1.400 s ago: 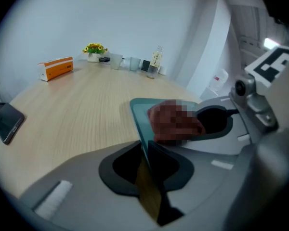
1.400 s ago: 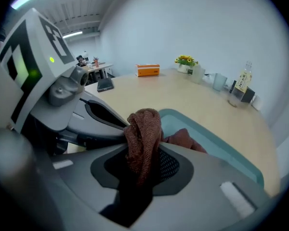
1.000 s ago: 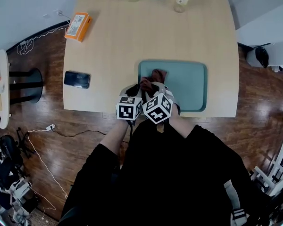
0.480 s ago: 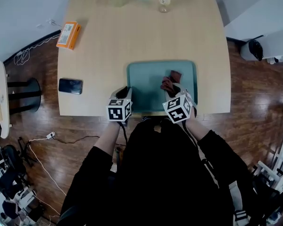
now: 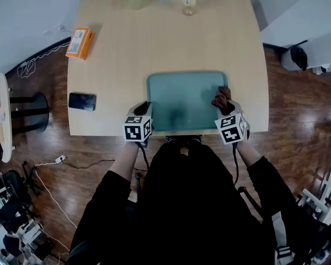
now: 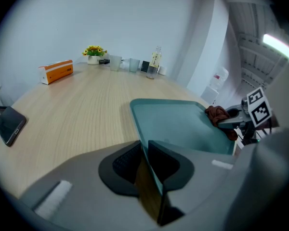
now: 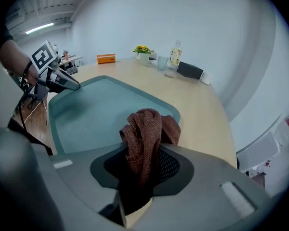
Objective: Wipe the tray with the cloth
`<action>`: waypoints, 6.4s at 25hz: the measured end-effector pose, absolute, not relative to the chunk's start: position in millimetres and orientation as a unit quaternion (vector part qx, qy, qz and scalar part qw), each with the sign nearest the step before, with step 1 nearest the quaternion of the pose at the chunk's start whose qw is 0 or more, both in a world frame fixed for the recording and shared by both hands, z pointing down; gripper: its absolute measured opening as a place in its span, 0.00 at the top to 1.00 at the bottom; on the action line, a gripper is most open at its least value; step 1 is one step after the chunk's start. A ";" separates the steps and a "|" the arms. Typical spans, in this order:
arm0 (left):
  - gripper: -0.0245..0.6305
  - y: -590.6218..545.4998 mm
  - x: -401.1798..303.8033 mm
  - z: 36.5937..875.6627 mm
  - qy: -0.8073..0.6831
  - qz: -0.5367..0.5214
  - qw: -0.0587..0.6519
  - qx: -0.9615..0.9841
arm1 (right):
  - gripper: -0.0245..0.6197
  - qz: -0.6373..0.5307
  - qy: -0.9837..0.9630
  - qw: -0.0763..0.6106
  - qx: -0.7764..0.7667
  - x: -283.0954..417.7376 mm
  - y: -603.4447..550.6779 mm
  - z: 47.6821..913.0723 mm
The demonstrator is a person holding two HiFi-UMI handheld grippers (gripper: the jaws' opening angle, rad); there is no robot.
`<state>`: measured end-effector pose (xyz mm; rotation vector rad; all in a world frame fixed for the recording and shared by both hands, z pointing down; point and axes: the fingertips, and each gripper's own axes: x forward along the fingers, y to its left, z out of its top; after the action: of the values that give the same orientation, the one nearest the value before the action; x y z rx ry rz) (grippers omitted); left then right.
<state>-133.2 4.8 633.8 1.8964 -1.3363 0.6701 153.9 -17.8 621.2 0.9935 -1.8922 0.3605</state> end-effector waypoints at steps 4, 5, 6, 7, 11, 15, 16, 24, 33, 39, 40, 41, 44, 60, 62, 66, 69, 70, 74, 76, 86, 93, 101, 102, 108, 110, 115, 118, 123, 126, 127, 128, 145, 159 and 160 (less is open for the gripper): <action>0.92 4.2 -130.4 633.0 -0.516 0.258 0.356 0.735 | 0.80 0.131 -0.788 0.470 0.376 129.4 -8.8 618.9; 0.92 4.3 -130.0 632.3 -0.516 0.258 0.356 0.735 | 0.80 0.124 -0.794 0.470 0.364 117.9 -5.4 618.5; 0.92 4.4 -129.6 631.8 -0.516 0.259 0.356 0.734 | 0.80 0.119 -0.801 0.470 0.351 104.6 -2.2 618.5; 0.92 4.3 -129.2 631.7 -0.517 0.259 0.356 0.734 | 0.80 0.114 -0.808 0.469 0.338 89.6 0.5 619.0; 0.92 3.4 -129.0 633.9 -0.519 0.260 0.354 0.733 | 0.80 0.099 -0.836 0.460 0.282 15.2 9.5 621.5; 0.92 3.5 -129.9 634.4 -0.517 0.259 0.355 0.735 | 0.80 0.060 -0.860 0.460 0.212 -57.6 35.9 624.1; 0.92 3.8 -130.1 634.6 -0.517 0.259 0.355 0.735 | 0.80 0.052 -0.864 0.460 0.196 -72.0 44.0 624.5; 0.92 3.3 -133.6 634.7 -0.513 0.255 0.365 0.734 | 0.80 0.040 -0.873 0.458 0.161 -109.3 67.4 626.5; 0.92 3.0 -136.8 634.3 -0.513 0.255 0.362 0.735 | 0.79 0.079 -0.851 0.461 0.240 25.5 58.1 622.4; 0.92 4.4 -132.8 635.4 -0.518 0.259 0.357 0.733 | 0.79 0.109 -0.805 0.477 0.337 149.0 35.7 624.3; 0.92 4.0 -132.6 635.0 -0.518 0.259 0.356 0.733 | 0.79 0.113 -0.802 0.475 0.345 159.1 31.6 622.5; 0.92 3.8 -132.8 634.9 -0.518 0.259 0.356 0.733 | 0.79 0.116 -0.801 0.472 0.348 163.7 29.4 621.0; 0.92 3.9 -131.8 635.2 -0.517 0.259 0.357 0.734 | 0.79 0.109 -0.804 0.478 0.336 157.9 32.2 621.0; 0.92 4.4 -131.5 633.3 -0.516 0.255 0.364 0.732 | 0.79 0.016 -0.883 0.452 0.125 -80.1 96.5 619.0; 0.92 4.3 -131.9 633.8 -0.516 0.255 0.363 0.732 | 0.79 0.027 -0.889 0.444 0.112 -106.8 103.3 617.6; 0.92 3.4 -133.2 634.2 -0.515 0.254 0.364 0.733 | 0.79 0.030 -0.893 0.437 0.106 -121.8 105.5 618.4; 0.92 4.5 -134.1 634.5 -0.518 0.257 0.358 0.733 | 0.79 0.042 -0.891 0.437 0.114 -108.8 102.2 620.1; 0.92 4.8 -134.4 635.1 -0.519 0.258 0.355 0.733 | 0.79 0.050 -0.890 0.437 0.118 -104.0 100.7 621.1; 0.92 4.4 -135.2 636.1 -0.519 0.259 0.355 0.733 | 0.79 0.045 -0.891 0.438 0.106 -98.3 97.4 623.2; 0.92 5.1 -134.0 635.6 -0.517 0.257 0.359 0.733 | 0.79 0.021 -0.891 0.444 0.095 -99.2 93.6 624.9; 0.93 3.6 -131.1 633.8 -0.514 0.253 0.370 0.731 | 0.79 -0.064 -0.881 0.468 0.034 -105.2 36.6 628.4; 0.92 2.2 -128.0 633.1 -0.516 0.258 0.360 0.733 | 0.79 -0.080 -0.866 0.487 0.076 -106.3 -62.9 624.7; 0.92 3.4 -132.5 635.8 -0.512 0.257 0.366 0.734 | 0.79 -0.057 -0.874 0.481 0.046 -94.6 -32.4 623.9; 0.92 4.1 -132.9 635.9 -0.512 0.257 0.365 0.733 | 0.79 -0.050 -0.877 0.476 0.038 -88.1 -12.9 624.2; 0.92 4.4 -133.7 636.0 -0.512 0.256 0.365 0.735 | 0.79 -0.039 -0.892 0.450 -0.012 -54.4 96.7 623.0; 0.92 6.4 -134.3 636.3 -0.511 0.258 0.363 0.735 | 0.80 -0.022 -0.897 0.441 -0.002 -51.2 104.7 624.1; 0.92 5.4 -131.3 635.7 -0.515 0.258 0.359 0.734 | 0.80 -0.008 -0.898 0.441 -0.002 -47.3 100.6 624.9; 0.92 4.8 -131.4 634.8 -0.516 0.259 0.357 0.734 | 0.80 -0.018 -0.897 0.441 -0.008 -47.2 99.8 624.1; 0.92 5.0 -131.4 634.8 -0.515 0.258 0.359 0.734 | 0.80 -0.048 -0.891 0.450 0.003 -44.8 60.0 626.9; 0.92 5.6 -131.0 634.6 -0.515 0.259 0.358 0.734 | 0.80 -0.045 -0.888 0.457 0.032 -41.2 8.7 627.7; 0.92 5.4 -130.9 634.5 -0.516 0.259 0.358 0.734 | 0.80 -0.046 -0.885 0.461 0.043 -39.7 -10.0 627.4; 0.92 5.1 -130.9 634.3 -0.516 0.259 0.358 0.734 | 0.80 -0.048 -0.882 0.465 0.053 -38.0 -28.0 627.0; 0.92 4.9 -132.9 634.1 -0.523 0.256 0.359 0.730 | 0.80 -0.053 -0.869 0.490 0.047 -44.3 -73.4 623.7; 0.92 4.6 -132.6 636.2 -0.524 0.261 0.350 0.731 | 0.80 0.015 -0.894 0.447 -0.008 18.4 85.8 624.2; 0.92 4.3 -132.1 636.0 -0.524 0.261 0.350 0.731 | 0.80 0.010 -0.895 0.446 -0.013 18.8 83.1 624.5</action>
<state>-132.1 4.3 636.0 1.8938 -1.3576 0.6756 18.8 83.1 624.5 -0.0322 -2.2168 0.0247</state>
